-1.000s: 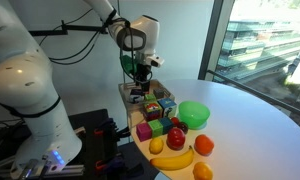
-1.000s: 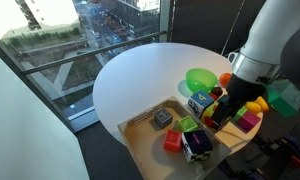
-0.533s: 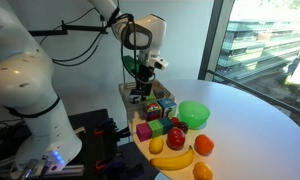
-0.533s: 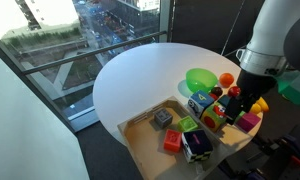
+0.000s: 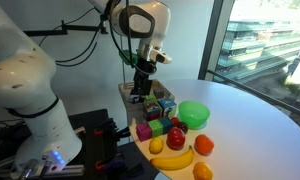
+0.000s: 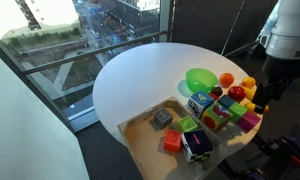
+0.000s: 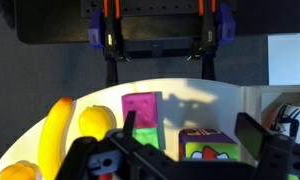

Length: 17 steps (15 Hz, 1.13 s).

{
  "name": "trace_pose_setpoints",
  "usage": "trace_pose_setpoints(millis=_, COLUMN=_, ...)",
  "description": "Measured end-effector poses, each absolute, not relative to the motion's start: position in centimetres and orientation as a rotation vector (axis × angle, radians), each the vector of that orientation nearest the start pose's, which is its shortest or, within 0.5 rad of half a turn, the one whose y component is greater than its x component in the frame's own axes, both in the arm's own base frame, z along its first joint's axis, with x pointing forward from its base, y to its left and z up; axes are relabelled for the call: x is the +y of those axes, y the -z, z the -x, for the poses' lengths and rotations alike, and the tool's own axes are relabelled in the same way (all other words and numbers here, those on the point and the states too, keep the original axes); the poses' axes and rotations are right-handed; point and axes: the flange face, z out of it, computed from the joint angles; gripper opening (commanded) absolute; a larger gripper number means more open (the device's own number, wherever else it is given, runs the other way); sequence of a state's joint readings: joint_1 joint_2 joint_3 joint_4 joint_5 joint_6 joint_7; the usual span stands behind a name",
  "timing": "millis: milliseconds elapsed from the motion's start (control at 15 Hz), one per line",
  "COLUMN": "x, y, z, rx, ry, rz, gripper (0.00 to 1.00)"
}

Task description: Pick up the block with a zebra image and put it in the wooden tray

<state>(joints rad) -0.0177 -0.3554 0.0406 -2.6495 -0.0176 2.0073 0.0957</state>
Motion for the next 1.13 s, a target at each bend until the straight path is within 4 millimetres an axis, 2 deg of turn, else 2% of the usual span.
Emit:
trace_pose_setpoints(millis=400, x=-1.5, y=-37.9, z=-33.6, rx=0.173, ry=-0.523, rz=3.15, gripper=1.0)
trace_pose_setpoints(millis=800, x=-2.4, y=-42.0, z=-31.5, rx=0.175, ry=-0.438, rz=3.14, gripper=1.0)
trace_pose_setpoints(millis=1000, x=-2.8, y=-43.2, z=-30.9, rx=0.164, ry=-0.382, rz=3.138, gripper=1.0)
trace_pose_setpoints(millis=1133, x=-2.8, y=-43.2, z=-30.9, rx=0.164, ry=-0.378, rz=3.138, gripper=1.0)
